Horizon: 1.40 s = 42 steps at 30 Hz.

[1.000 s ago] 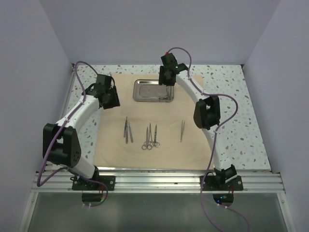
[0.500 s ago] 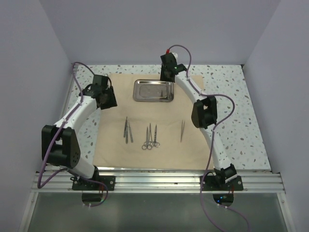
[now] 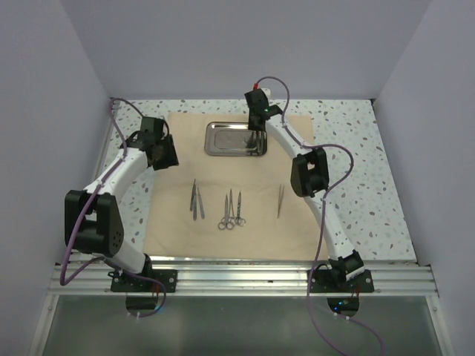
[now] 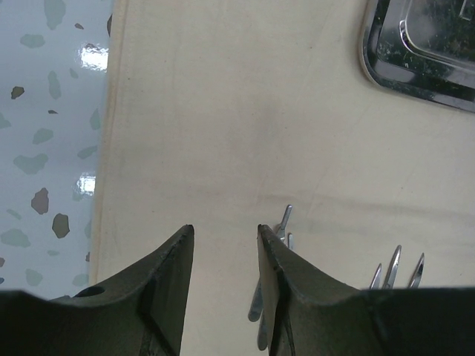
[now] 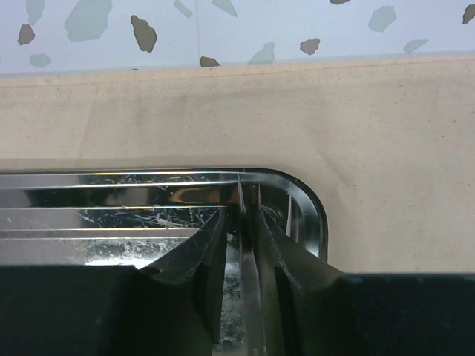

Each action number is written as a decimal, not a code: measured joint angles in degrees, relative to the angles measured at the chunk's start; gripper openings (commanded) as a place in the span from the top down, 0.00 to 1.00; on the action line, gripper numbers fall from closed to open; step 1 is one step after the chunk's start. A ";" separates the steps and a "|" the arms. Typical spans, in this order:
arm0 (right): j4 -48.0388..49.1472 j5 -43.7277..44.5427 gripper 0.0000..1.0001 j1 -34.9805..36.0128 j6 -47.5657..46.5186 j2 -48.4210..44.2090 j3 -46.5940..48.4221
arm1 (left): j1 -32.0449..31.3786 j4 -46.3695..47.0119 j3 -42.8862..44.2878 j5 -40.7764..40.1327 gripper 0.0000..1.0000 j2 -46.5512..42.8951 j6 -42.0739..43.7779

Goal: Open and lay out the surgical kit
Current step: Pick up the medical item from the container, then place the medical item in the surgical kit.

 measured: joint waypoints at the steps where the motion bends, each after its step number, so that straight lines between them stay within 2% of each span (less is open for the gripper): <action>1: 0.02 0.02 0.78 0.02 -0.13 0.20 0.07 | 0.02 0.02 0.00 0.04 0.57 0.24 0.07; 3: 0.20 0.09 0.87 0.11 -0.07 0.39 0.15 | 0.04 0.00 0.00 0.17 0.57 0.79 0.26; 8: 0.42 0.17 0.99 0.24 -0.09 0.44 0.15 | 0.07 0.00 0.00 0.22 0.57 1.79 0.39; 20: 2.89 -0.31 1.00 0.44 -0.02 0.20 -0.02 | 0.39 0.00 0.00 0.46 0.57 2.10 0.42; 25: 5.90 -3.28 1.00 0.44 0.85 -4.55 -5.09 | 0.42 -0.04 0.00 0.44 0.57 2.10 0.42; 32: 11.39 -7.26 1.00 0.44 1.60 -22.25 -20.65 | 0.42 -0.07 0.00 0.39 0.57 2.10 0.39; 37: 16.46 -7.54 1.00 0.50 1.55 -40.35 -39.69 | 0.42 -0.11 0.02 0.39 0.57 2.08 0.35; 42: 17.90 -6.47 1.00 0.48 2.01 -54.25 -59.89 | 0.26 -0.26 0.76 0.48 0.57 2.16 -0.09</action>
